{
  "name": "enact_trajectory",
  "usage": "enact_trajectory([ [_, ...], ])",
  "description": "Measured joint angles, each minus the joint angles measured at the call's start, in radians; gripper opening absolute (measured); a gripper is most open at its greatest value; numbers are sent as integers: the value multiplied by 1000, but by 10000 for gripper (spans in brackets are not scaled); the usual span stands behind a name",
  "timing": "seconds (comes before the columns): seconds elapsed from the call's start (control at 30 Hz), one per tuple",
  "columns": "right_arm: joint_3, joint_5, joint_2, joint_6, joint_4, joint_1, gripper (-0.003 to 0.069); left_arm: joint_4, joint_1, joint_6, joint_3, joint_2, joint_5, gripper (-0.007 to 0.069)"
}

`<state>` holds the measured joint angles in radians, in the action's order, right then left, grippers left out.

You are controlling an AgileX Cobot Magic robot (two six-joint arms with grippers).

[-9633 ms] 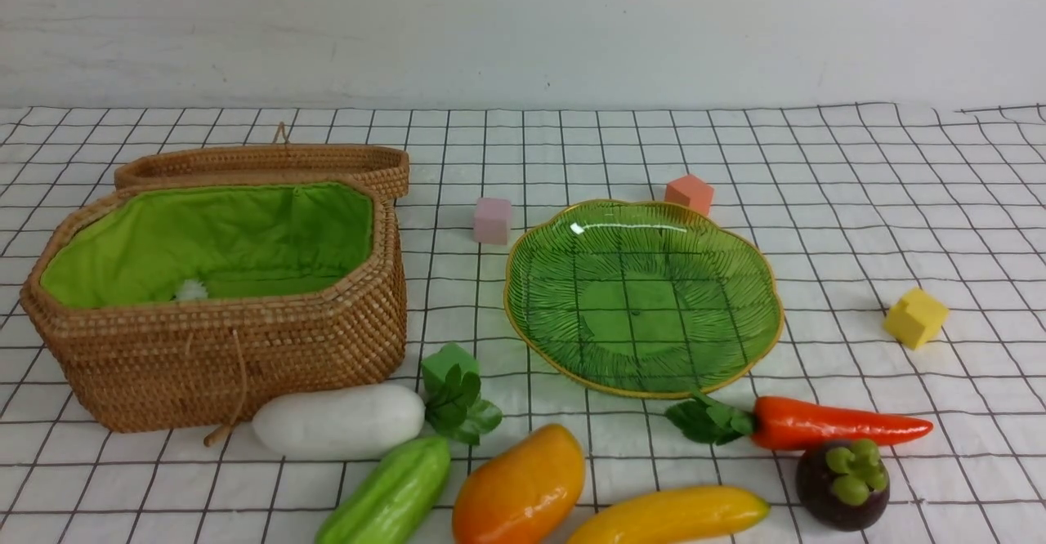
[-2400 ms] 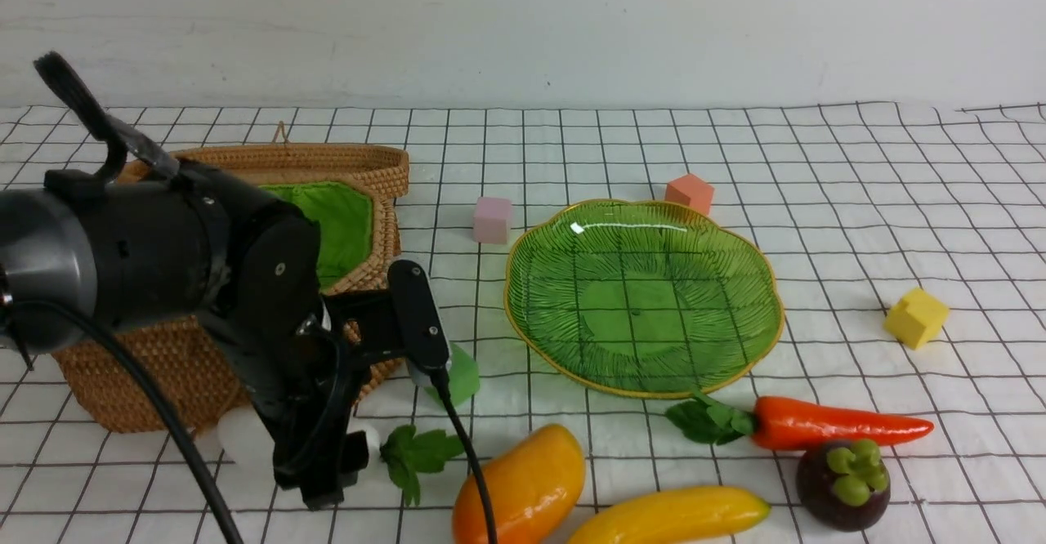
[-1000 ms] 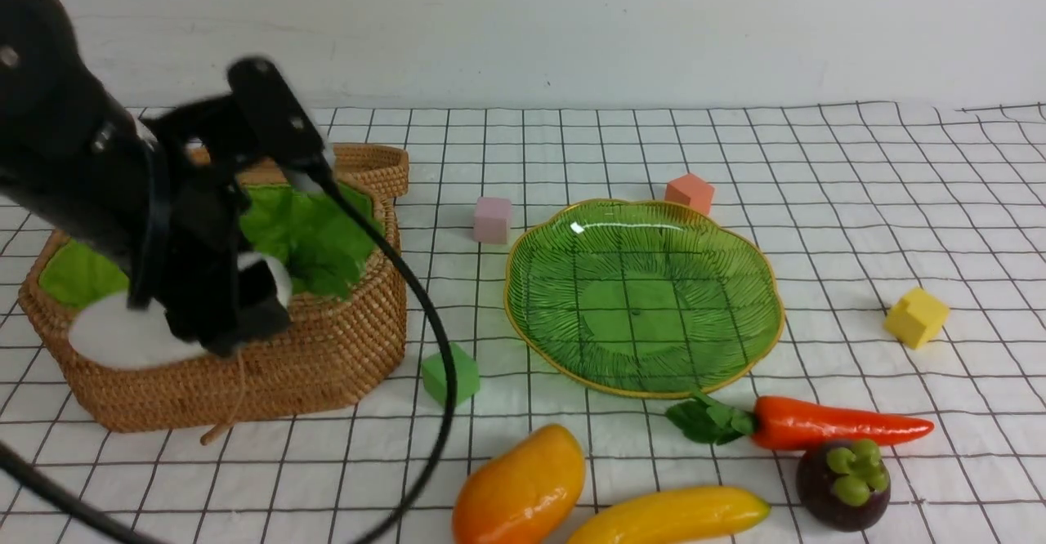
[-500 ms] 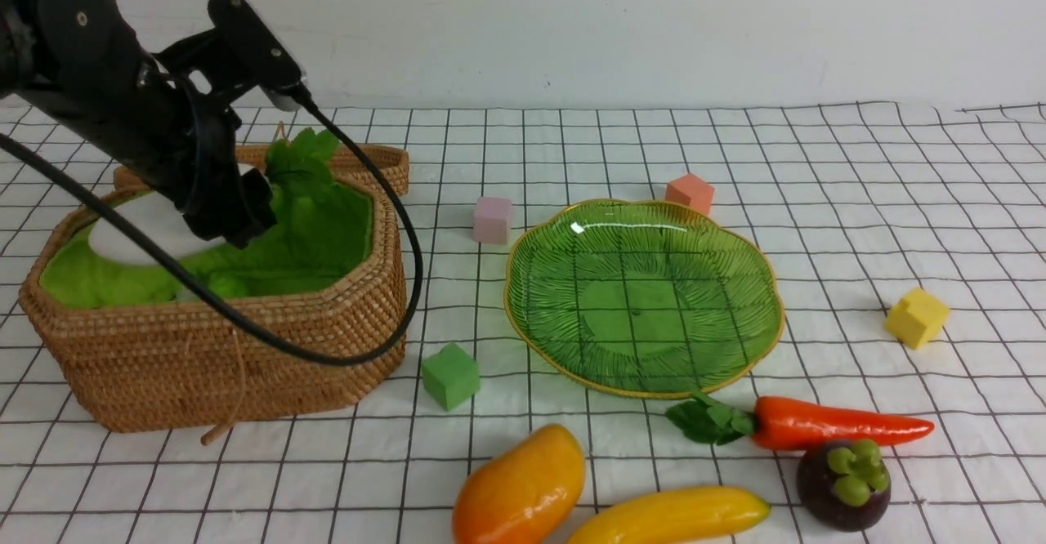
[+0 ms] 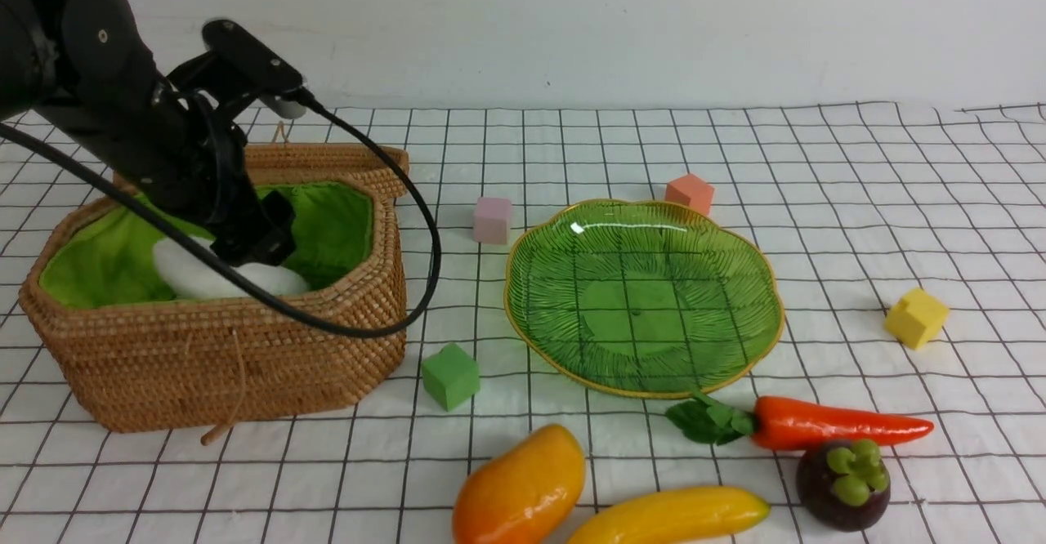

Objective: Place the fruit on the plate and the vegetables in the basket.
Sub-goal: Take a daikon with your left arm and place it on the basket on the left, then grab the mango with your left arm and place it on the right plate

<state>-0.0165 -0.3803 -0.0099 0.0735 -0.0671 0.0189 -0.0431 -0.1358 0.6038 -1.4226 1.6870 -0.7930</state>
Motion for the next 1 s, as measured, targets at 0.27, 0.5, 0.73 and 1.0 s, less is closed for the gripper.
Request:
enact_trajectory([
  [0.27, 0, 0, 0, 0, 0, 0, 242, -324, -73, -15, 0, -210, -32, 557],
  [0.5, 0, 0, 0, 0, 0, 0, 242, -360, -345, -188, -1, -266, -112, 521],
  [0.73, 0, 0, 0, 0, 0, 0, 242, -144, -541, -464, -1, -71, -238, 528],
  [1.0, 0, 0, 0, 0, 0, 0, 242, -96, -554, -545, -1, 123, -208, 590],
])
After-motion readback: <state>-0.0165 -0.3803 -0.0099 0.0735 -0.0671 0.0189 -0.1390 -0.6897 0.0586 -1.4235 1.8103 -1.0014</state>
